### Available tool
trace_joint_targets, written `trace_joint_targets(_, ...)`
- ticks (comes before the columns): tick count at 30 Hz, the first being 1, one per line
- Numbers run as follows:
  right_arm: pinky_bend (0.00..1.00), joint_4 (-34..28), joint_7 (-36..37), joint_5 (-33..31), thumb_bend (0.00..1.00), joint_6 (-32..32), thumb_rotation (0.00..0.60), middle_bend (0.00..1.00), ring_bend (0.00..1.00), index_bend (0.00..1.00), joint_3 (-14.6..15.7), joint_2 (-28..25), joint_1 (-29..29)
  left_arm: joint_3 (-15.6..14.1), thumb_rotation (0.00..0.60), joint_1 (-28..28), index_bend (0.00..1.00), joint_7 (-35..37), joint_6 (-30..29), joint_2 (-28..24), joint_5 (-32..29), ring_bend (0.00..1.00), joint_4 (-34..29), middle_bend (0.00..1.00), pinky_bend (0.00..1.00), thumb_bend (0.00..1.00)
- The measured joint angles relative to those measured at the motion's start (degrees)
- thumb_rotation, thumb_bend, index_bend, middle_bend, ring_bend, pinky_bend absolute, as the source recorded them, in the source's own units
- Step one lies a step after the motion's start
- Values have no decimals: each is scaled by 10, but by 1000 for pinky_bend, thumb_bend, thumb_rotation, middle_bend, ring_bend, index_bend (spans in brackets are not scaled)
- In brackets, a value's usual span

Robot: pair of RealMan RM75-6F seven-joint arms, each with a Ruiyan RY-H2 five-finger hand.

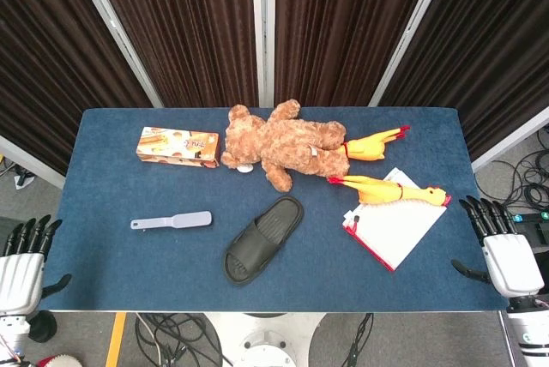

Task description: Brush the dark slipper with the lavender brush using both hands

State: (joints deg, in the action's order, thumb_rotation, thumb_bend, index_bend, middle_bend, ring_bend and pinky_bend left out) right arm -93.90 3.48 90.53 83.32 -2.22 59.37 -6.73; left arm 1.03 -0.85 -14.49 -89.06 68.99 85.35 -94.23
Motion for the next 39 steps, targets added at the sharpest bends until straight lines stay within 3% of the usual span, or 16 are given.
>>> trace_joint_targets(13, 0, 5, 7, -5, 26, 7, 600, 45, 0, 8, -10, -7, -2, 16, 600, 36, 196, 20, 51, -4, -13, 57, -9, 186, 130, 113)
trace_joint_targets(22, 0, -13, -10, -12, 26, -1, 600, 40, 0, 7, -25, -35, -18, 56, 600, 140, 263, 47, 208, 4, -61, 155, 11, 287, 235, 113)
trace_joint_targets(29, 0, -16, -12, -19, 26, -8, 600, 40, 0, 7, -25, -39, -20, 83, 600, 241, 268, -12, 362, 47, -198, 193, 57, 321, 272, 114)
trace_joint_targets(35, 0, -10, -7, -26, 26, -11, 600, 40, 0, 8, -24, -36, -19, 88, 600, 302, 324, -88, 417, 80, -335, 294, 81, 408, 380, 114)
trace_joint_targets(39, 0, -5, -2, -27, 26, -14, 600, 40, 0, 7, -24, -33, -19, 83, 600, 334, 365, -128, 430, 96, -408, 328, 87, 437, 398, 113)
